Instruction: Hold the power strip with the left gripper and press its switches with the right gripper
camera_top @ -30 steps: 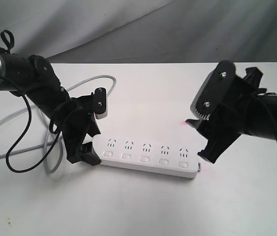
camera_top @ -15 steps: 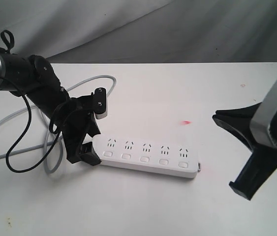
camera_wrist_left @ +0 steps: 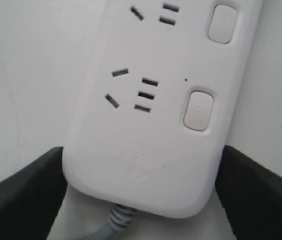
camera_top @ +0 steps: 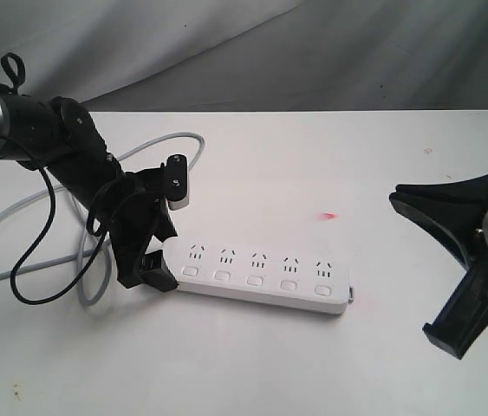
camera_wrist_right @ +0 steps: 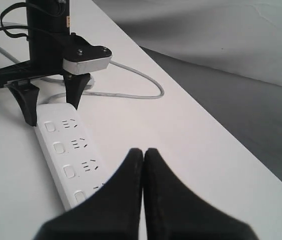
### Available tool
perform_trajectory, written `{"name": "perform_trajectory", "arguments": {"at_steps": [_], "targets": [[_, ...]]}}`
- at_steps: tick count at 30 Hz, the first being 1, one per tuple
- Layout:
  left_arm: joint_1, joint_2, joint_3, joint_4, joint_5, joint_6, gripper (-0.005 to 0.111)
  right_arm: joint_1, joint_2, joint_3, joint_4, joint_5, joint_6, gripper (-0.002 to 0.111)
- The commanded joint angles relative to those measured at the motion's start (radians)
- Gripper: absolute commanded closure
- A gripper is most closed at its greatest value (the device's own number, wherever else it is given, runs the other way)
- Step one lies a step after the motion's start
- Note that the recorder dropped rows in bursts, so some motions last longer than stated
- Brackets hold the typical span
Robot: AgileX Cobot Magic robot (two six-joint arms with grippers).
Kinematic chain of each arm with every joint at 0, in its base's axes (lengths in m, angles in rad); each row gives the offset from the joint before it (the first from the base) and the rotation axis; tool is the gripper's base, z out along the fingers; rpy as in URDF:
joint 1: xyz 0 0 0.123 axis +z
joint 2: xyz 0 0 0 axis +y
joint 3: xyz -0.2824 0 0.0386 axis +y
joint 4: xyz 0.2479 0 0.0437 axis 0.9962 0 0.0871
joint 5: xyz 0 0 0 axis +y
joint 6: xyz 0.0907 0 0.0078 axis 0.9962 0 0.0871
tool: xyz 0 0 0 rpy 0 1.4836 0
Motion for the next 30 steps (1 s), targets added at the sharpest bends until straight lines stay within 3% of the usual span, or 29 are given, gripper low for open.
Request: {"name": "perform_trajectory", "arguments": {"at_steps": [1, 11, 22, 30], "targets": [[-0.001, 0.004, -0.001, 0.002, -0.002, -0.009, 0.034, 0.003, -0.004, 0.005, 0.002, 0.011, 0.002, 0.108], [-0.001, 0.004, -0.001, 0.002, -0.002, -0.009, 0.034, -0.013, -0.216, 0.005, 0.002, -0.118, 0.002, 0.108], [-0.001, 0.004, -0.001, 0.002, -0.002, -0.009, 0.034, -0.379, -0.523, 0.005, 0.002, 0.076, 0.058, 0.108], [-0.001, 0.004, -0.001, 0.002, -0.002, -0.009, 0.034, -0.408, -0.476, 0.01, 0.002, 0.012, 0.147, 0.108]]}}
